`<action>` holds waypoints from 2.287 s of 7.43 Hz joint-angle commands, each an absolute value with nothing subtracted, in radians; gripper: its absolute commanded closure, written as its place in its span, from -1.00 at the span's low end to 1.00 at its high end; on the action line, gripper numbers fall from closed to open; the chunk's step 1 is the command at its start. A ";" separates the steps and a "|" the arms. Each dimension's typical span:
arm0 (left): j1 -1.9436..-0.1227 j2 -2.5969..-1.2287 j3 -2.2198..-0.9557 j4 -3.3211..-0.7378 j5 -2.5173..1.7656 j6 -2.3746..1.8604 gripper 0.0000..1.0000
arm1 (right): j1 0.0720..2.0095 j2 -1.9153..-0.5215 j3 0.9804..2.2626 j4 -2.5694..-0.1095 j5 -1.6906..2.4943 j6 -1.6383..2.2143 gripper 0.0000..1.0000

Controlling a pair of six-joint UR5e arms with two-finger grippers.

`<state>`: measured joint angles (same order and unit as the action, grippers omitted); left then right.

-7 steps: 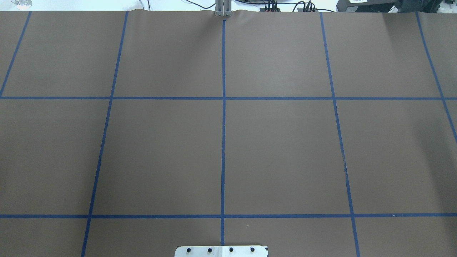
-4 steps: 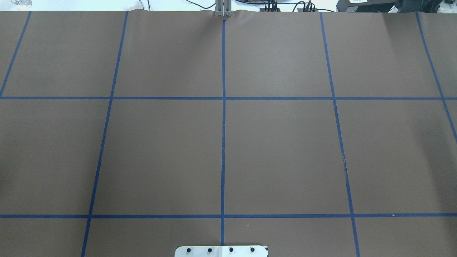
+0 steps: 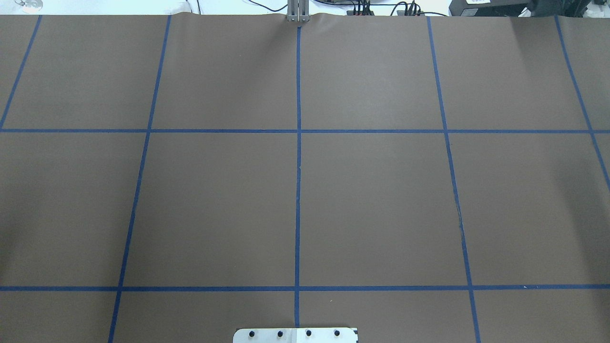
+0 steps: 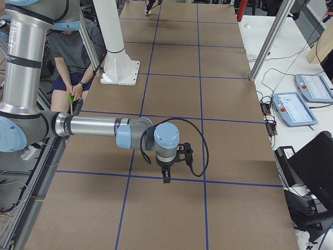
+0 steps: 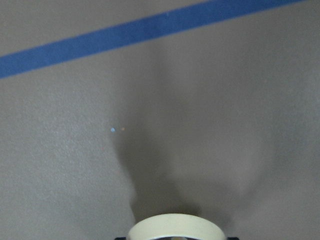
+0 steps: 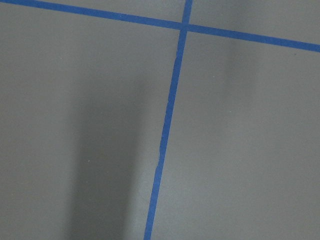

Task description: Place and press bell with both arms

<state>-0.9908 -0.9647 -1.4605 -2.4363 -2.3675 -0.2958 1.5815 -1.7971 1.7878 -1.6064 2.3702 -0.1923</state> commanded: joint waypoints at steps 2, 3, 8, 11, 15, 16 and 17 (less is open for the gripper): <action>-1.132 -1.073 -1.471 -2.427 -2.316 -0.295 0.84 | 1.582 -1.796 1.776 -1.608 2.367 -0.184 -1.00; -1.155 -1.119 -1.471 -2.422 -2.316 -0.295 0.89 | 1.582 -1.796 1.773 -1.608 2.367 -0.184 -1.00; -1.200 -1.427 -1.471 -2.240 -2.306 -0.293 0.91 | 1.582 -1.790 1.759 -1.608 2.365 -0.183 -1.00; -1.198 -1.668 -1.470 -2.032 -2.290 -0.293 0.91 | 1.582 -1.787 1.753 -1.608 2.362 -0.181 -1.00; -1.152 -2.035 -1.463 -1.578 -2.286 -0.301 0.91 | 1.582 -1.796 1.750 -1.608 2.358 -0.183 -1.00; -1.097 -2.121 -1.460 -1.443 -2.286 -0.302 0.91 | 1.582 -1.798 1.743 -1.608 2.359 -0.183 -1.00; -1.059 -2.176 -1.460 -1.380 -2.289 -0.334 0.91 | 1.582 -1.796 1.738 -1.608 2.359 -0.184 -1.00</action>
<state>-1.1109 -2.0881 -1.4618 -1.4967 -2.2864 -0.3096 1.5815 -1.7962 1.7441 -1.6076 2.3587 -0.1829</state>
